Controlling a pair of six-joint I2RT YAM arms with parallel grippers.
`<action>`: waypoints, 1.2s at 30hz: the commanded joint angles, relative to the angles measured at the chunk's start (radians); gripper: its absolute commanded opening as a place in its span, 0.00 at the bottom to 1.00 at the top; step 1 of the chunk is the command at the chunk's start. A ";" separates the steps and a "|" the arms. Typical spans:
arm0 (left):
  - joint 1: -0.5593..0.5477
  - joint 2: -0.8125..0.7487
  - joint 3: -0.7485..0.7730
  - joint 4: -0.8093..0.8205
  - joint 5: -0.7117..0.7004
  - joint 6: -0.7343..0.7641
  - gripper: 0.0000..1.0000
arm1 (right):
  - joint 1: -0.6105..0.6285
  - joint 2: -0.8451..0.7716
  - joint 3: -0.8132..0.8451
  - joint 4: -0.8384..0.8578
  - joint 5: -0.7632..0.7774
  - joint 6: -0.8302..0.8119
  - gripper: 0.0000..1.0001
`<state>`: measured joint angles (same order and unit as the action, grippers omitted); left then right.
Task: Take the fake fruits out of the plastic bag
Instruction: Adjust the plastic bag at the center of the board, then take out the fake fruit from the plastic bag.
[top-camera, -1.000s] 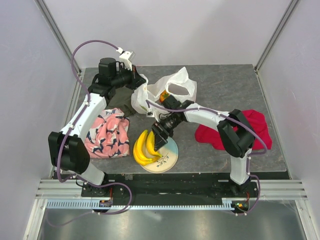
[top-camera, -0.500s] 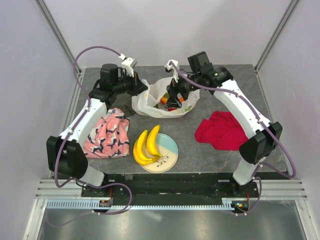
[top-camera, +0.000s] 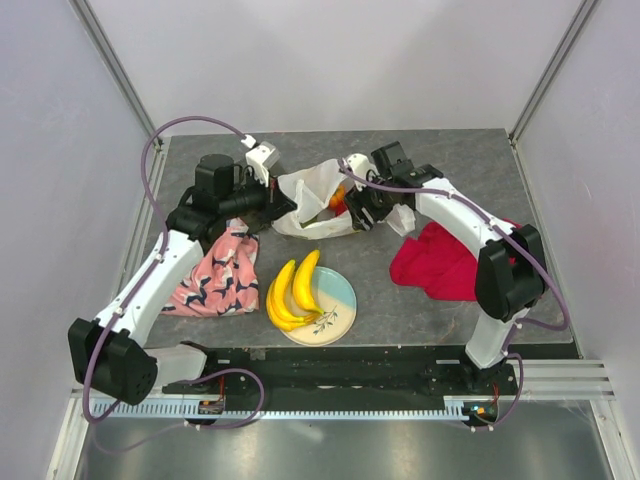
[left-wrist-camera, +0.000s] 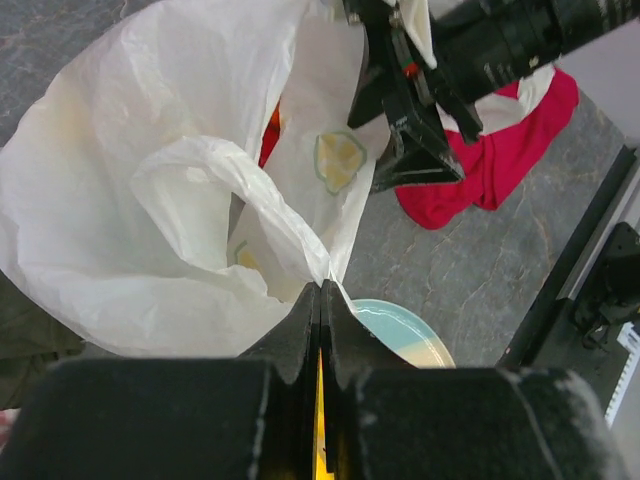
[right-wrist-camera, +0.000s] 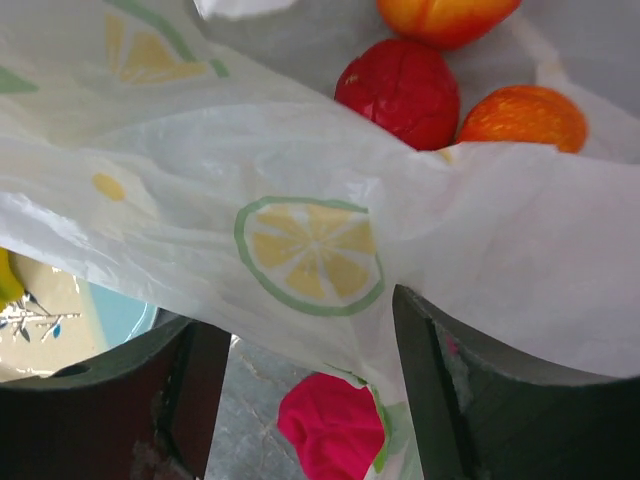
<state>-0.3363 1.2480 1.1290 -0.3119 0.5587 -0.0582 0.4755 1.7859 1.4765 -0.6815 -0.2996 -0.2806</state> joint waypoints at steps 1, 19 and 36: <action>-0.006 0.007 0.000 -0.030 -0.020 0.106 0.02 | -0.008 -0.005 0.140 0.111 -0.048 0.015 0.74; -0.015 0.050 0.086 -0.090 -0.057 0.112 0.02 | -0.025 0.283 0.499 -0.102 -0.036 -0.072 0.61; -0.015 0.050 0.104 -0.079 -0.117 0.021 0.02 | -0.014 0.109 0.363 -0.214 -0.232 -0.236 0.58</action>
<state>-0.3492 1.3304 1.1912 -0.4171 0.5041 0.0147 0.4541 1.9533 1.8862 -0.8864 -0.4255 -0.4488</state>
